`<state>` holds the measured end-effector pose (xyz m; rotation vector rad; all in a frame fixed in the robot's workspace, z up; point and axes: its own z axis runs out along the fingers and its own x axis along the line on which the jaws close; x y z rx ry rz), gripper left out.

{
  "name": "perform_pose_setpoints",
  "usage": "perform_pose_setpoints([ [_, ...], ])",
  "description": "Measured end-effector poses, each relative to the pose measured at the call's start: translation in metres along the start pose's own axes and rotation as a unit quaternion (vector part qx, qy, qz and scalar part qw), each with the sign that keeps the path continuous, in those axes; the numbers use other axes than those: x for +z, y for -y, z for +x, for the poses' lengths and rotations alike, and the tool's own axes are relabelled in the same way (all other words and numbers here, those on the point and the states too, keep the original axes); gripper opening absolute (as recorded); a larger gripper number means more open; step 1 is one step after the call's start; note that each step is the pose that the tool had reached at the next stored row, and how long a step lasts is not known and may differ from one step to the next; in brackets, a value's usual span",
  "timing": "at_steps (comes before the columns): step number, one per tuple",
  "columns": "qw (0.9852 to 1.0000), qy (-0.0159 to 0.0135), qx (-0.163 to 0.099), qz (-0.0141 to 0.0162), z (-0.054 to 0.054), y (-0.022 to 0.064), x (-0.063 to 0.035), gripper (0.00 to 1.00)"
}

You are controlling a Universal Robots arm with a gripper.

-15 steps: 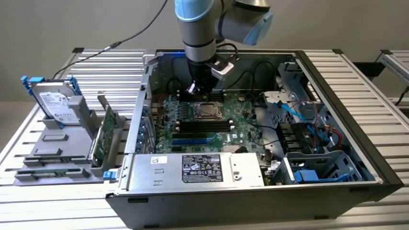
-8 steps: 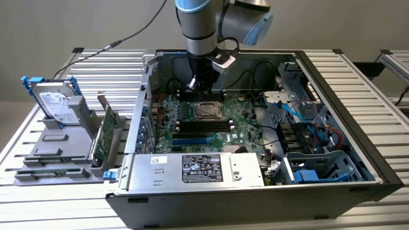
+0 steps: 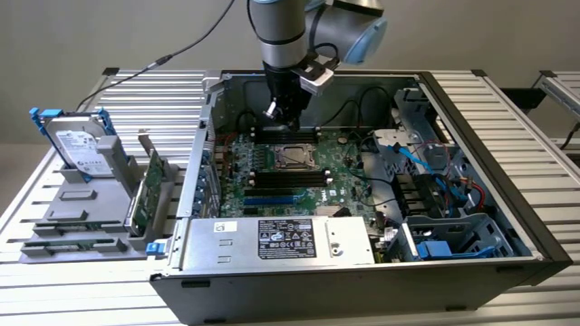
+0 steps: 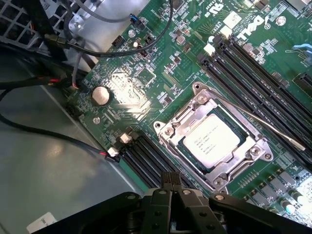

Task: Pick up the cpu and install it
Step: 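Install the first cpu locking lever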

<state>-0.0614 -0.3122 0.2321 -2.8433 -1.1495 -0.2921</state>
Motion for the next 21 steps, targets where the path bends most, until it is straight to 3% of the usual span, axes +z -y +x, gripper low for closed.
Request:
perform_pose_setpoints([
  [7, 1.0000, 0.0000, 0.000, 0.0001, -0.0026, 0.0040, -0.0090, 0.11],
  [12, 1.0000, 0.0006, 0.000, -0.0007, -0.0025, 0.0046, -0.0100, 0.11],
  [13, 1.0000, 0.0019, 0.000, -0.0021, -0.0021, 0.0051, -0.0098, 0.11],
  [16, 0.9999, 0.0110, -0.002, -0.0116, -0.0014, 0.0074, -0.0080, 0.11],
  [19, 0.9997, 0.0183, -0.004, -0.0186, -0.0019, 0.0087, -0.0056, 0.11],
  [21, 0.9996, 0.0198, -0.004, -0.0206, -0.0025, 0.0091, -0.0022, 0.11],
])
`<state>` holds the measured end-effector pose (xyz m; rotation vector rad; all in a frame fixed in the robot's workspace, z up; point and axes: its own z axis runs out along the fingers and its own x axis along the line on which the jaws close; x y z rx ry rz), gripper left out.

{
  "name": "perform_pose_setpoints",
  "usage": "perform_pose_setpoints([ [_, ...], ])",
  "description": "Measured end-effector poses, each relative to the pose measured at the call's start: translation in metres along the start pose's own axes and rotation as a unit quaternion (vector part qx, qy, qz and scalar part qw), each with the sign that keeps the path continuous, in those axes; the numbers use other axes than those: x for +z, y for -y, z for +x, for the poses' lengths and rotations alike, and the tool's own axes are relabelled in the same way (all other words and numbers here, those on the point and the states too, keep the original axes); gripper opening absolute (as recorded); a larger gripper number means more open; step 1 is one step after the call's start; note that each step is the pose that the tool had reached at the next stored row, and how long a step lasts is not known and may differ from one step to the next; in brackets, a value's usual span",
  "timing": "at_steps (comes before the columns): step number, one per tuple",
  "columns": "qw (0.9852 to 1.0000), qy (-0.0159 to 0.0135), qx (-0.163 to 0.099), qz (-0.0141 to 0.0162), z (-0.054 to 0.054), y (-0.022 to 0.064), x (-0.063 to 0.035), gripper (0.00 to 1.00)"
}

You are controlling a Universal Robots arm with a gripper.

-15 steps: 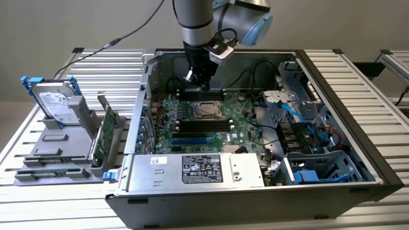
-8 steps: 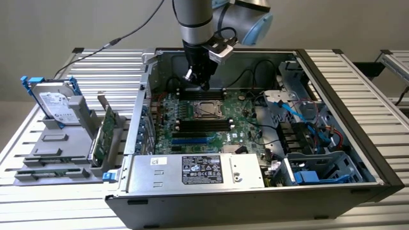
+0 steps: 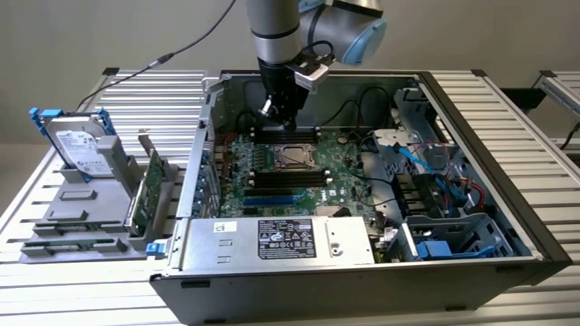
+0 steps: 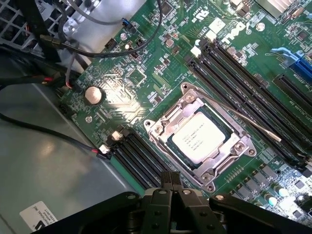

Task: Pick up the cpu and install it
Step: 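Install the first cpu locking lever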

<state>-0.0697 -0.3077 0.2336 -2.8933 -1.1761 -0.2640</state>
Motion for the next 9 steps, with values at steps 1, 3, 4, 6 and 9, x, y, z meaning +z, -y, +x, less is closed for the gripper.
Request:
perform_pose_setpoints([
  [1, 1.0000, 0.0008, 0.000, -0.0009, -0.0003, 0.0002, 0.0016, 0.11],
  [3, 1.0000, 0.0028, -0.001, -0.0029, -0.0011, 0.0007, 0.0046, 0.11],
  [4, 1.0000, 0.0036, -0.001, -0.0038, -0.0015, 0.0010, 0.0059, 0.11],
  [6, 1.0000, 0.0043, -0.001, -0.0046, -0.0028, 0.0020, 0.0066, 0.11],
  [9, 1.0000, 0.0045, -0.001, -0.0049, -0.0047, 0.0027, 0.0074, 0.11],
])
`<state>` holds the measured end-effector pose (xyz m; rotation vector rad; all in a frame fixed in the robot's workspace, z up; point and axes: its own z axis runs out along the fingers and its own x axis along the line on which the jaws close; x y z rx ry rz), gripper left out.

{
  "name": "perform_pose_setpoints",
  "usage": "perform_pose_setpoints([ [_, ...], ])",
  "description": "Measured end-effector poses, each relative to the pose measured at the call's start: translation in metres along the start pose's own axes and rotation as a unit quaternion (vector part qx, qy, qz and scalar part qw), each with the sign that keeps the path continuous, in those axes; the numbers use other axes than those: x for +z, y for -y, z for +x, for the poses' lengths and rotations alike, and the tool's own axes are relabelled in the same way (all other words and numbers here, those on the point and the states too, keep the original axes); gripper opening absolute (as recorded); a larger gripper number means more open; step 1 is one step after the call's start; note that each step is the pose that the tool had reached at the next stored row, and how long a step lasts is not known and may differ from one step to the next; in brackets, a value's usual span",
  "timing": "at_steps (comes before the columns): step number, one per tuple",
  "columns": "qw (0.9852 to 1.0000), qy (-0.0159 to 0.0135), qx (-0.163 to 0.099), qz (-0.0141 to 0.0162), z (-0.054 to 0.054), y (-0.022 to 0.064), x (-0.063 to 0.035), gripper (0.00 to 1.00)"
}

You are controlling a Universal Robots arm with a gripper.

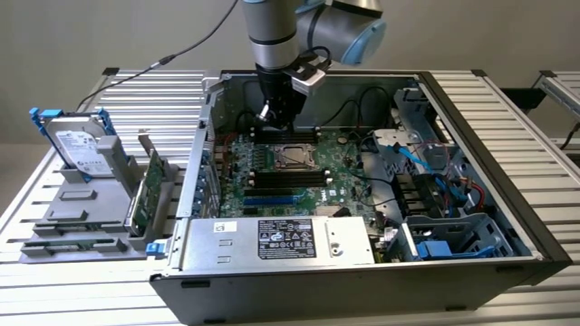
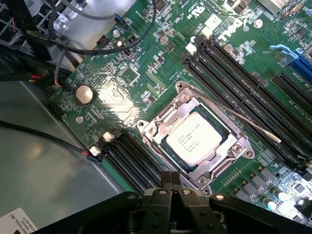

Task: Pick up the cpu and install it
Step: 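Install the first cpu locking lever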

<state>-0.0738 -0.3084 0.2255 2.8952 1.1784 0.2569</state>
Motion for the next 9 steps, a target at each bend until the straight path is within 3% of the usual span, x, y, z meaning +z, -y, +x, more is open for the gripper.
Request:
perform_pose_setpoints([
  [9, 1.0000, 0.0001, 0.000, 0.0000, -0.0055, -0.0003, 0.0002, 0.11],
])
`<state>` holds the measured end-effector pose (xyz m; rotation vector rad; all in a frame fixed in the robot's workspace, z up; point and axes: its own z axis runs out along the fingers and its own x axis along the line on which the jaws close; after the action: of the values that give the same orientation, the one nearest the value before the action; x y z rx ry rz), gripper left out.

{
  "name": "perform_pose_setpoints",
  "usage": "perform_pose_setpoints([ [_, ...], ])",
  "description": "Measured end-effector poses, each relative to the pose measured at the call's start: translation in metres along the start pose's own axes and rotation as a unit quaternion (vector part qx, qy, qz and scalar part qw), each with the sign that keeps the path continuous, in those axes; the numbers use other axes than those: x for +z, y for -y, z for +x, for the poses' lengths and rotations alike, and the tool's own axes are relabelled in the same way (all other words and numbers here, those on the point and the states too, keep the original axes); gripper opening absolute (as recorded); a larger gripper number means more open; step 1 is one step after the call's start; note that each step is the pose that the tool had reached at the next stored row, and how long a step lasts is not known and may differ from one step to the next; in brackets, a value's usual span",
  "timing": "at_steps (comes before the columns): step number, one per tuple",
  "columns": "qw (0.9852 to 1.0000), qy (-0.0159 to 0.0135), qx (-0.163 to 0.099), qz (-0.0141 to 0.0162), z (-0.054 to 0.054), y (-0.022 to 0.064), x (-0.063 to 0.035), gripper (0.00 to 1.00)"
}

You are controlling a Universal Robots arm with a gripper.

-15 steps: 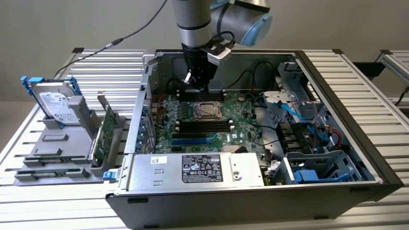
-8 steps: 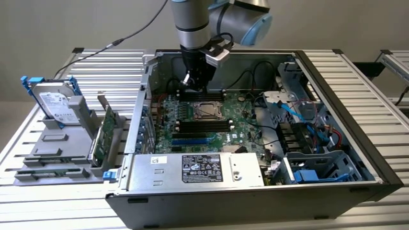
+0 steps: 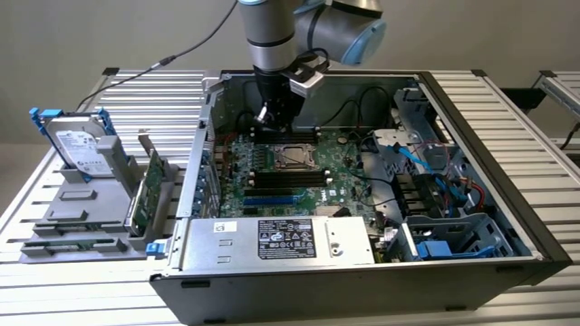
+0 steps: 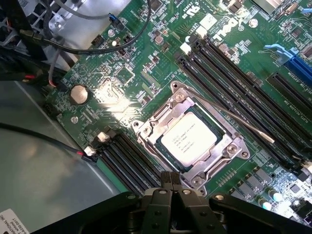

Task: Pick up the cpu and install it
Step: 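Install the first cpu locking lever, then install the second cpu locking lever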

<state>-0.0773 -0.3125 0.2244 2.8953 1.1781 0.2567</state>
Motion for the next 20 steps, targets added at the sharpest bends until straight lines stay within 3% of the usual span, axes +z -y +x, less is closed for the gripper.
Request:
perform_pose_setpoints([
  [8, 1.0000, 0.0000, 0.000, 0.0000, -0.010, -0.0045, -0.0012, 0.11],
  [20, 1.0000, 0.0001, 0.000, -0.0001, -0.013, -0.0063, 0.0003, 0.11],
])
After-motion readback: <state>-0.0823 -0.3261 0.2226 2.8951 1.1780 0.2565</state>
